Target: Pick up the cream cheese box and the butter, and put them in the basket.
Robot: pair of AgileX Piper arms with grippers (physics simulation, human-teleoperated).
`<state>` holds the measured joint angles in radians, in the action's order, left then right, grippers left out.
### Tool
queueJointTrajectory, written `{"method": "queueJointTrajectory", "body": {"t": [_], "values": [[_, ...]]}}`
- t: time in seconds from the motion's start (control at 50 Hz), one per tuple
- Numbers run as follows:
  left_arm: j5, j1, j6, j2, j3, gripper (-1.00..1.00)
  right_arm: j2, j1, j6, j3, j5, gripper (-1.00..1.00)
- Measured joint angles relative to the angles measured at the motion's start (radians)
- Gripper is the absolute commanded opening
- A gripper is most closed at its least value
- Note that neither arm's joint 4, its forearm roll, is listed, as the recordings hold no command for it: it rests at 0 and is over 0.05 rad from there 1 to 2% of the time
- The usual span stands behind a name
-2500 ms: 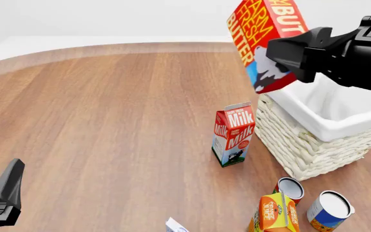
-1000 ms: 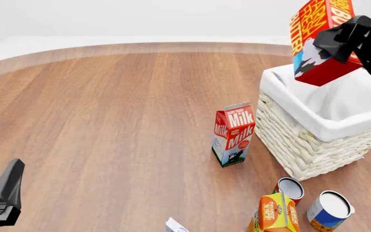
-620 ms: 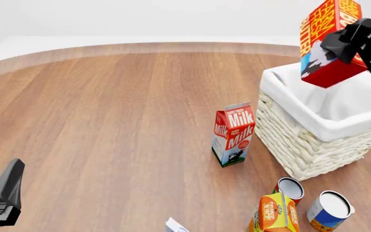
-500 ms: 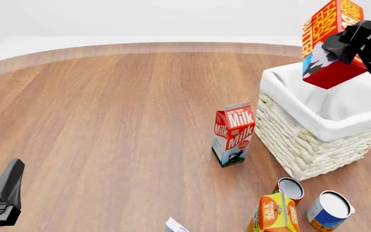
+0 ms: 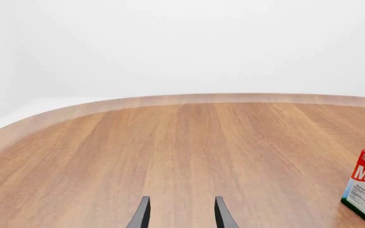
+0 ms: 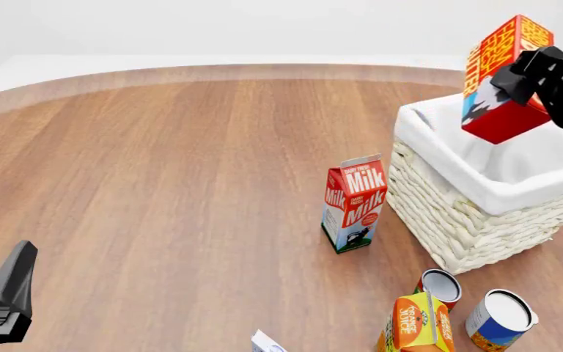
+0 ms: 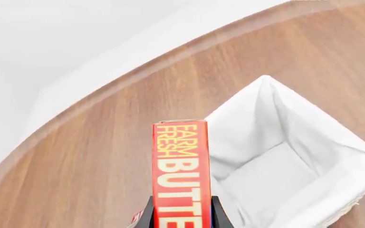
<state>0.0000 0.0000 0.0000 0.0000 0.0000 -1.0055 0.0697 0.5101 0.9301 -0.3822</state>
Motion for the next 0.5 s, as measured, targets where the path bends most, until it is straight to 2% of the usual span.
{"method": "queueJointTrajectory", "body": {"t": [0.5], "values": [[0.000, 0.000, 0.000, 0.000, 0.000, 1.00, 0.079, 0.010, 0.165, -0.064, 0.001, -1.00]]}}
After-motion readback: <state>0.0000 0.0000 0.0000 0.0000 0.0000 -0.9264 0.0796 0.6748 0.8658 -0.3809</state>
